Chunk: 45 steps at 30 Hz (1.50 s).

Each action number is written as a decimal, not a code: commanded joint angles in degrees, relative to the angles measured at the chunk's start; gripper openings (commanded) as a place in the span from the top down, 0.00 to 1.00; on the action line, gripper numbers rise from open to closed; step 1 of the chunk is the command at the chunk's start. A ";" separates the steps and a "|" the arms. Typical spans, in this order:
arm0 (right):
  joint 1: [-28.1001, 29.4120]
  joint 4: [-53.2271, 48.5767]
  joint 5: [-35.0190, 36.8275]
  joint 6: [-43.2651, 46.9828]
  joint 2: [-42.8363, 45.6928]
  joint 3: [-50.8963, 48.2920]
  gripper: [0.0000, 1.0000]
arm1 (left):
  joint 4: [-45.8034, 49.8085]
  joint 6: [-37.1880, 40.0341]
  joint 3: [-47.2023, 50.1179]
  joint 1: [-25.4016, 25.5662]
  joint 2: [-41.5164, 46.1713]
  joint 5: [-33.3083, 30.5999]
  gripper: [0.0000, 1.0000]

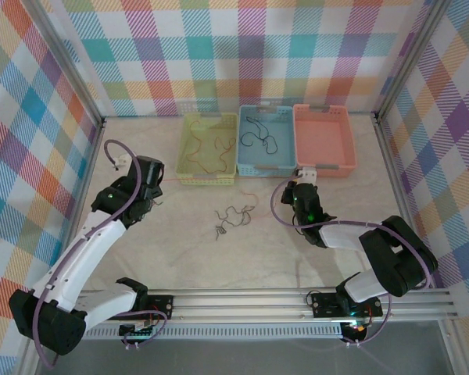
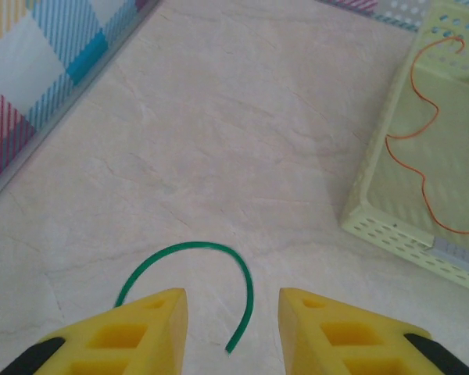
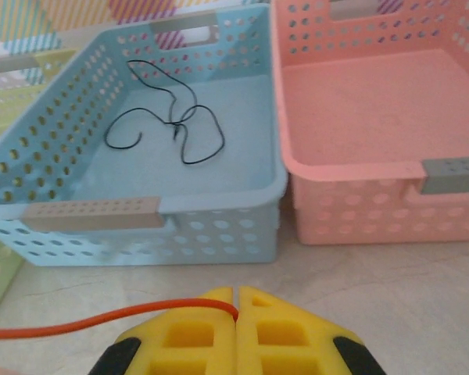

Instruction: Untangle the cables

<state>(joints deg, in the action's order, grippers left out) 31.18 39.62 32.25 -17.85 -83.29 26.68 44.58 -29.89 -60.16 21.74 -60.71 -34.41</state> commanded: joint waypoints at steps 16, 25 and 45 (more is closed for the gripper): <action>-0.51 -1.02 5.38 -1.15 2.73 0.01 1.00 | 3.10 -0.42 -1.27 -1.35 4.60 0.84 0.73; -0.42 -0.25 -3.45 4.44 9.43 0.39 1.00 | 1.06 1.52 -0.65 -1.34 3.57 13.26 0.68; 0.04 -0.39 -33.30 6.90 23.26 6.54 1.00 | -0.35 1.84 4.44 -1.35 9.41 29.47 0.50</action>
<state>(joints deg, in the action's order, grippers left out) 31.09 38.02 2.87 -10.24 -61.28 30.11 44.66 -28.84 -56.38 21.06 -52.53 -6.61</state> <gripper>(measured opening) 0.067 0.499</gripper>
